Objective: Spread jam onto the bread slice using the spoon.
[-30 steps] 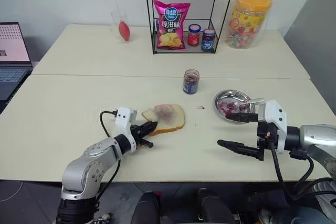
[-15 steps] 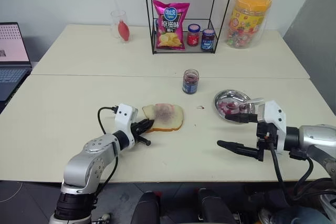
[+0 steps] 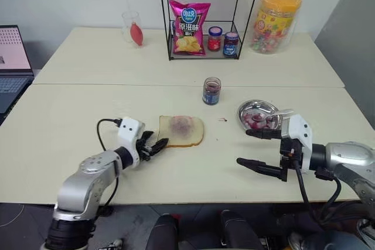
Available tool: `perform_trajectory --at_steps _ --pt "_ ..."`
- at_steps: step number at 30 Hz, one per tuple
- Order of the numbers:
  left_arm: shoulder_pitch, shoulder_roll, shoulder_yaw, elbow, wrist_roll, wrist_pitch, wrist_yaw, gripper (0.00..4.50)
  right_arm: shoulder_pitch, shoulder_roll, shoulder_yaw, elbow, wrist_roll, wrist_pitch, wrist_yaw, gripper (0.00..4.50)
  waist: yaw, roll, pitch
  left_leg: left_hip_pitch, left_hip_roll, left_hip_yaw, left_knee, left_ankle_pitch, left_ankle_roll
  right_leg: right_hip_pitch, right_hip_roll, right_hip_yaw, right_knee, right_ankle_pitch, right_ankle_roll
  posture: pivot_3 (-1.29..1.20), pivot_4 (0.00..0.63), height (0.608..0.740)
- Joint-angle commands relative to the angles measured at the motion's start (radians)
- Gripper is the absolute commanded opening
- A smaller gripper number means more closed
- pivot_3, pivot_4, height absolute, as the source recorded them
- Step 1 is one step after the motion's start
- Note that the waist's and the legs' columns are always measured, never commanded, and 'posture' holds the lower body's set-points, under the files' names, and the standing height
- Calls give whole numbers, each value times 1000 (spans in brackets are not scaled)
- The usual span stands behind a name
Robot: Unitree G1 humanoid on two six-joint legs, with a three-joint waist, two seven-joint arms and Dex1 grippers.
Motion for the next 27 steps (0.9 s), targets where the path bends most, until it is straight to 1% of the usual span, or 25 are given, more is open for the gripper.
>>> perform_trajectory --at_steps 1,4,5,7,11,13,16,17,19,21,22,24,27 --pt "29 50 77 -56 -1 -20 -20 3560 -8 25 0 -39 4 -15 -25 4500 0 0 0 0 0 0 0 0 0 0 0 0 0 0 0 0 150 740" --pt "55 101 112 -62 18 -52 -41 3560 2 65 5 -31 -12 -30 -60 4500 0 0 0 0 0 0 0 0 0 0 -1 0 -1 -1 -1 0 150 740" --pt "63 108 115 -77 22 -60 -45 3560 11 71 -4 -27 -13 -36 -64 4500 0 0 0 0 0 0 0 0 0 -1 -1 0 0 -2 -4 0 150 740" --pt "80 111 127 -105 12 -91 -65 3560 23 81 -11 -16 -39 -59 -78 4500 0 0 0 -1 0 0 0 0 0 -1 -1 0 0 -2 -4 0 150 740" --pt "64 133 54 -143 55 -194 -129 3560 38 106 -66 58 -91 -149 -95 4500 3 0 0 -1 -1 1 0 0 0 -1 -1 0 -1 -2 -4 0 150 740" --pt "30 153 17 -163 76 -235 -161 3560 36 125 -93 98 -118 -190 -121 4500 5 0 0 -1 -1 1 0 0 0 -1 -2 0 -1 -2 -4 0 150 740" --pt "-65 176 20 -164 20 -225 -224 3560 -6 206 -133 157 -137 -203 -236 4500 3 -1 1 -1 -1 2 0 0 0 -1 -2 1 -1 -2 -4 0 150 740" --pt "-107 193 7 -152 8 -222 -263 3560 -28 235 -151 186 -152 -205 -289 4500 2 -1 1 -1 0 2 0 0 0 -1 -1 1 0 -2 -4 0 150 740" --pt "-157 208 -25 -155 -2 -210 -304 3560 -41 265 -188 221 -176 -215 -347 4500 0 0 2 -1 0 2 1 0 0 -3 0 1 2 -2 -4 0 150 740" --pt "-229 209 -84 -187 -35 -168 -341 3560 -50 307 -250 250 -170 -177 -441 4500 0 0 1 -1 0 3 0 0 0 -3 0 2 2 -2 -4 0 150 740" --pt "-252 209 -102 -197 -45 -155 -352 3560 -54 320 -268 260 -167 -163 -473 4500 0 0 1 -1 0 3 0 0 0 -3 0 2 2 0 0 0 150 740" --pt "-272 218 -110 -210 -72 -136 -378 3560 -63 346 -283 266 -169 -147 -527 4500 0 0 1 -3 0 3 -1 0 0 -5 0 1 2 0 1 0 150 740" --pt "-299 209 -188 -243 -51 -140 -398 3560 -97 407 -359 353 -111 -119 -603 4500 -3 0 1 -7 0 2 -1 0 0 -9 1 1 3 0 1 0 150 740"
